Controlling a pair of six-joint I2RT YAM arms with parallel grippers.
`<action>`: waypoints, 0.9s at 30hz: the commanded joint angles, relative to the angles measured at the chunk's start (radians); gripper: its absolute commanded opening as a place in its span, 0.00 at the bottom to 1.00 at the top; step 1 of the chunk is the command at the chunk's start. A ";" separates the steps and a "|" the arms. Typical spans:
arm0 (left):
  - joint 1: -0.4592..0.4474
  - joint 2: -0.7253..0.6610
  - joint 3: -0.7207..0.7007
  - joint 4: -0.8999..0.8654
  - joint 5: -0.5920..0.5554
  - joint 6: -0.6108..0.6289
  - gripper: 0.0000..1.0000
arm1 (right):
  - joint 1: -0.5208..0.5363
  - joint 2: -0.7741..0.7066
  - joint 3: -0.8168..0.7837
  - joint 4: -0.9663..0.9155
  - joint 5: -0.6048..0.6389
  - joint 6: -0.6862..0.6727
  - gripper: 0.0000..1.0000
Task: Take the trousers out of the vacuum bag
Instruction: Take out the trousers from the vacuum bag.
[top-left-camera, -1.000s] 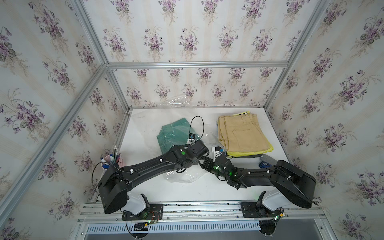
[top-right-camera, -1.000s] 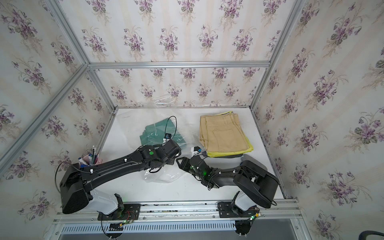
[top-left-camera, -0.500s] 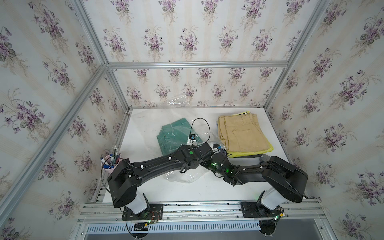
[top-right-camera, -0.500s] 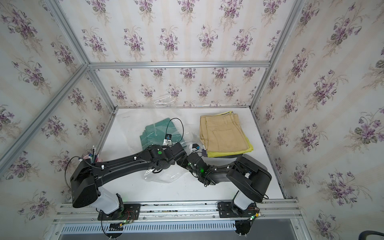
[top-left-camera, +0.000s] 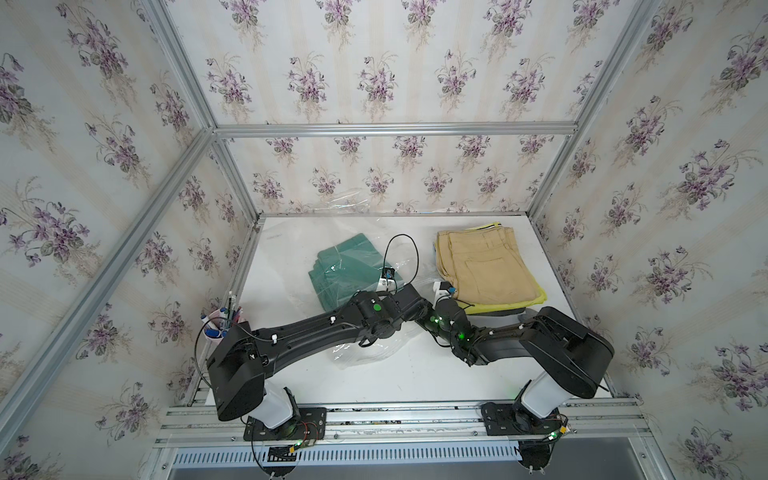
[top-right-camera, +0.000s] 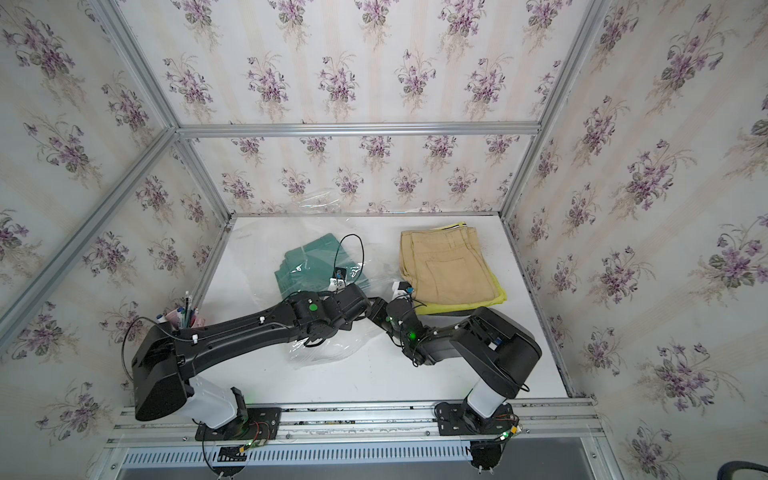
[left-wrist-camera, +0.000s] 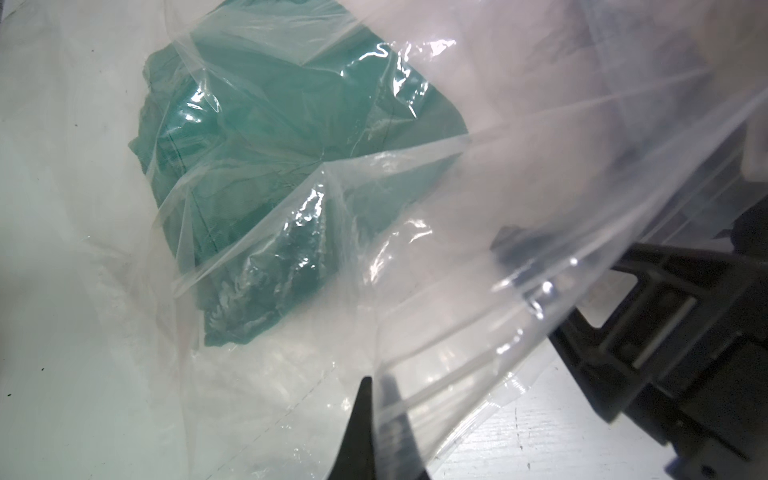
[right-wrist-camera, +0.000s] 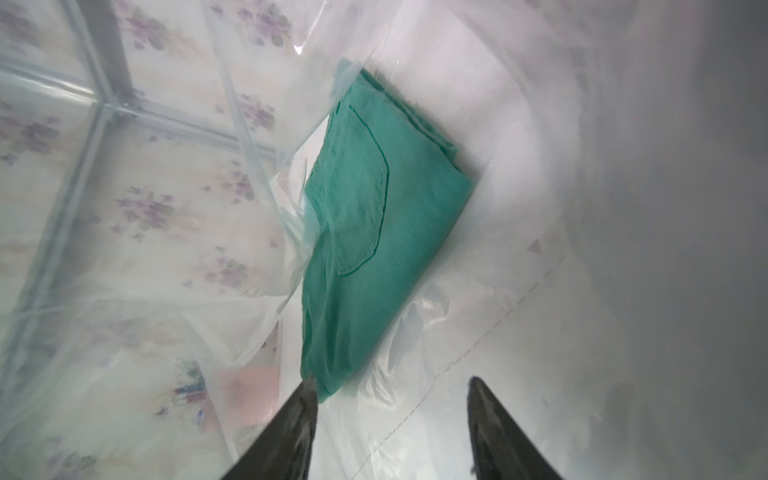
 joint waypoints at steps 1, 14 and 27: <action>-0.003 -0.010 -0.002 0.007 0.022 0.035 0.00 | -0.011 0.035 0.030 0.044 0.061 0.035 0.56; -0.032 -0.003 0.024 -0.052 -0.020 -0.006 0.00 | -0.010 0.211 0.246 -0.056 0.177 0.124 0.51; -0.058 0.119 0.176 -0.268 -0.153 -0.145 0.00 | -0.015 0.347 0.480 -0.262 0.200 0.082 0.49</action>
